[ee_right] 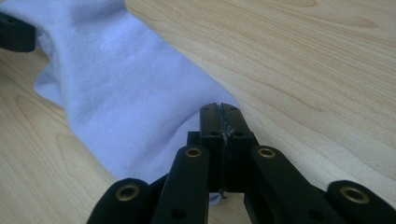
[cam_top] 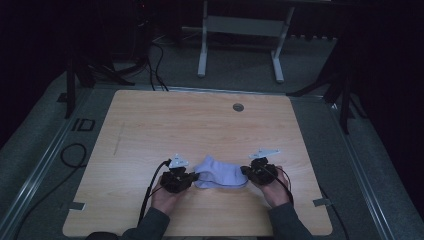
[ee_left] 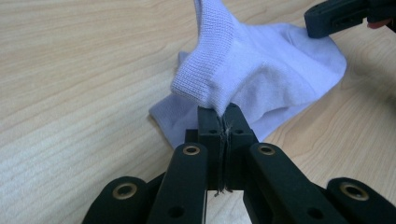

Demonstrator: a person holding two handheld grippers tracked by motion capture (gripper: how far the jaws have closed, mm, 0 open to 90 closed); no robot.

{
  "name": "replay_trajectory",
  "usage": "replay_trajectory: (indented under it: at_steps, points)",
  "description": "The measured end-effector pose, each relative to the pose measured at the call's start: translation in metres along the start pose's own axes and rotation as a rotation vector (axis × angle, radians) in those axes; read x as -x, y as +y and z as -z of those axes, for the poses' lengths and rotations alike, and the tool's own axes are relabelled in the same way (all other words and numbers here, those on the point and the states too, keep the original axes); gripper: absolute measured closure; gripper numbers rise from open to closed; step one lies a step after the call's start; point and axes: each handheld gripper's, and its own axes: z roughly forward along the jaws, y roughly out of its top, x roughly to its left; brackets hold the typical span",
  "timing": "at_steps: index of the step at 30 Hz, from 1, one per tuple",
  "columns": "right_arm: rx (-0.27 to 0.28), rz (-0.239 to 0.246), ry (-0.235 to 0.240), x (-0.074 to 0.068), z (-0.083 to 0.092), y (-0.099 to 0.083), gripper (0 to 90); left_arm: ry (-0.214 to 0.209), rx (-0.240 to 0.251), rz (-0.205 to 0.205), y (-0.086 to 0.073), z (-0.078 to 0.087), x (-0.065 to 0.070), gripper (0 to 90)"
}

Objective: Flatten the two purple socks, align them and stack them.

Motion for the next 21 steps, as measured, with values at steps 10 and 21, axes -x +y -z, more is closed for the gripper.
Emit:
replay_trajectory:
  at_steps: [10, 21]
  points:
    - [-0.025, 0.005, -0.013, -0.001, -0.008, -0.007, 89.1, 0.004, -0.051, 0.021, -0.006, 0.004, -0.002, 88.1]
    - [0.001, 0.007, -0.018, -0.006, 0.000, -0.012, 89.0, 0.011, -0.085, 0.025, -0.008, 0.000, -0.003, 79.9]
